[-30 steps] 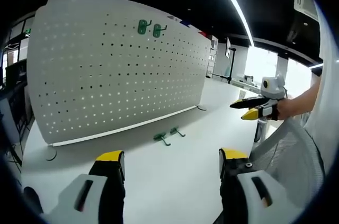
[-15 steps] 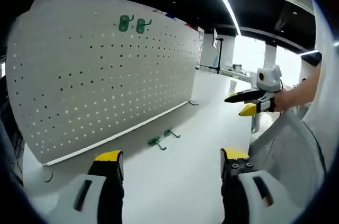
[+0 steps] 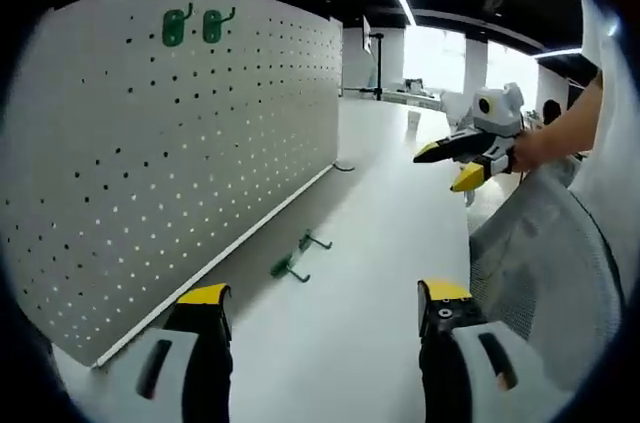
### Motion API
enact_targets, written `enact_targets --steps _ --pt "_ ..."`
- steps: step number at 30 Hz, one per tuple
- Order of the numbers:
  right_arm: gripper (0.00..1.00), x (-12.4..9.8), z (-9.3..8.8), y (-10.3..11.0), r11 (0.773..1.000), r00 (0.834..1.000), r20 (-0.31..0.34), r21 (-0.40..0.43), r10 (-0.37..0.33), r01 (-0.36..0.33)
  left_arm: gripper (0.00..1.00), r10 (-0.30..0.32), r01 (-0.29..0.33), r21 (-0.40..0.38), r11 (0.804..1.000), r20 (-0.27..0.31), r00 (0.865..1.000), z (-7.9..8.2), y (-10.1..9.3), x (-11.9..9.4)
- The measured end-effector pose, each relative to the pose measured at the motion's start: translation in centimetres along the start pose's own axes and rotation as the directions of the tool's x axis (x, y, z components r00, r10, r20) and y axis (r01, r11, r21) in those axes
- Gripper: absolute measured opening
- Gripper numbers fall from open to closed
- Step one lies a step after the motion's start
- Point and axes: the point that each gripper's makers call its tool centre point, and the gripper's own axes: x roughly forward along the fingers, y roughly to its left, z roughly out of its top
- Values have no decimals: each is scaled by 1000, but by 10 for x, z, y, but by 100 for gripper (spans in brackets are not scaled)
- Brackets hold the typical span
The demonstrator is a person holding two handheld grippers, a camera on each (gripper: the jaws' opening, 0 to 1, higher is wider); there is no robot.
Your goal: Insert the hook assembly into the mounting plate slot until the hook locks in place.
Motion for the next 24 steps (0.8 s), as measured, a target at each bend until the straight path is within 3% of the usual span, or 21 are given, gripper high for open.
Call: enact_targets --steps 14,24 --pt "58 -1 -2 0 1000 1000 -8 3 5 -5 80 -88 93 49 994 -94 992 -2 4 21" --pt "58 -1 -2 1 1000 1000 -12 2 15 -15 81 -99 112 76 991 -156 983 0 19 35"
